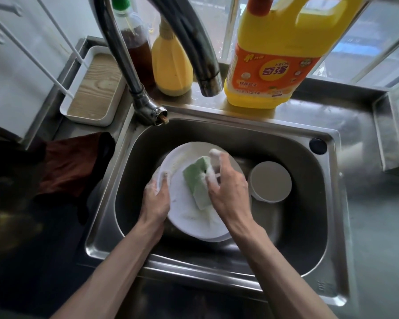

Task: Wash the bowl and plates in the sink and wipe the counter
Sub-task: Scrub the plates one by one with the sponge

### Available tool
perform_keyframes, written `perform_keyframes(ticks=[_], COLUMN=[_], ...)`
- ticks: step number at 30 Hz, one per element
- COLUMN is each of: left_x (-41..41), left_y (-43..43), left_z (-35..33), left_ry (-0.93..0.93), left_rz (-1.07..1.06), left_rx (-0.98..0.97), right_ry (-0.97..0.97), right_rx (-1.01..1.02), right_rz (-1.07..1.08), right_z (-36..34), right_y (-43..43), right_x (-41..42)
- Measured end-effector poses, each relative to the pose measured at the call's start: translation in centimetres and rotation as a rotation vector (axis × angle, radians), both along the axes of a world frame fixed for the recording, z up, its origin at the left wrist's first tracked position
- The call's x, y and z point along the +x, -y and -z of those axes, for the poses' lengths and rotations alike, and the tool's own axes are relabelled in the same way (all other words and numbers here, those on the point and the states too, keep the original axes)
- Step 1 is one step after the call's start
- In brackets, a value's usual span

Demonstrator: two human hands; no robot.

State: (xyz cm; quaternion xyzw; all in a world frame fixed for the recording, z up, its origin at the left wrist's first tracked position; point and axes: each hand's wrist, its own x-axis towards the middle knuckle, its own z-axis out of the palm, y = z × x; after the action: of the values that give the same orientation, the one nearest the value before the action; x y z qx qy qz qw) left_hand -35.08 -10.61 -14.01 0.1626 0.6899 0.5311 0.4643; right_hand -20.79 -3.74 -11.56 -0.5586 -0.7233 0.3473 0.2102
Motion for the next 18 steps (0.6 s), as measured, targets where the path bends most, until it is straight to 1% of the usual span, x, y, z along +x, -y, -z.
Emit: perform_keyframes(ticks=[1, 2, 3, 5, 6, 8, 9, 12, 15, 18], left_x=[0.1, 0.0, 0.0, -0.2, -0.3, -0.4, -0.4, -0.7, -1.0, -0.7], left_y=[0.0, 0.1, 0.1, 0.0, -0.1, 0.0, 0.0, 0.0, 0.0, 0.2], left_z=[0.0, 0.1, 0.0, -0.1, -0.2, -0.4, -0.5, -0.5, -0.9, -1.2], left_ry=[0.009, 0.013, 0.012, 0.007, 0.013, 0.024, 0.022, 0.004, 0.031, 0.07], left_rz=[-0.004, -0.008, -0.007, -0.008, -0.018, -0.028, -0.029, -0.018, 0.049, 0.12], left_rx=[-0.001, -0.003, -0.008, -0.007, -0.006, -0.001, 0.0, 0.001, -0.003, -0.013], right_ry=[0.085, 0.123, 0.126, 0.098, 0.093, 0.149, 0.168, 0.139, 0.081, 0.115], right_rx=[0.143, 0.246, 0.3, 0.293, 0.241, 0.126, 0.11, 0.22, 0.382, 0.459], right_rz=[0.038, 0.079, 0.098, 0.037, -0.032, -0.178, -0.235, -0.315, -0.3, -0.262], right_z=[0.0, -0.1, -0.1, 0.8, 1.3, 2.0, 2.5, 2.9, 3.1, 3.4], right_y=[-0.2, -0.5, -0.6, 0.0, 0.6, 2.0, 2.5, 3.9, 4.5, 3.7], right_x=[0.2, 0.4, 0.6, 1.2, 1.4, 1.7, 1.9, 2.0, 1.7, 0.7])
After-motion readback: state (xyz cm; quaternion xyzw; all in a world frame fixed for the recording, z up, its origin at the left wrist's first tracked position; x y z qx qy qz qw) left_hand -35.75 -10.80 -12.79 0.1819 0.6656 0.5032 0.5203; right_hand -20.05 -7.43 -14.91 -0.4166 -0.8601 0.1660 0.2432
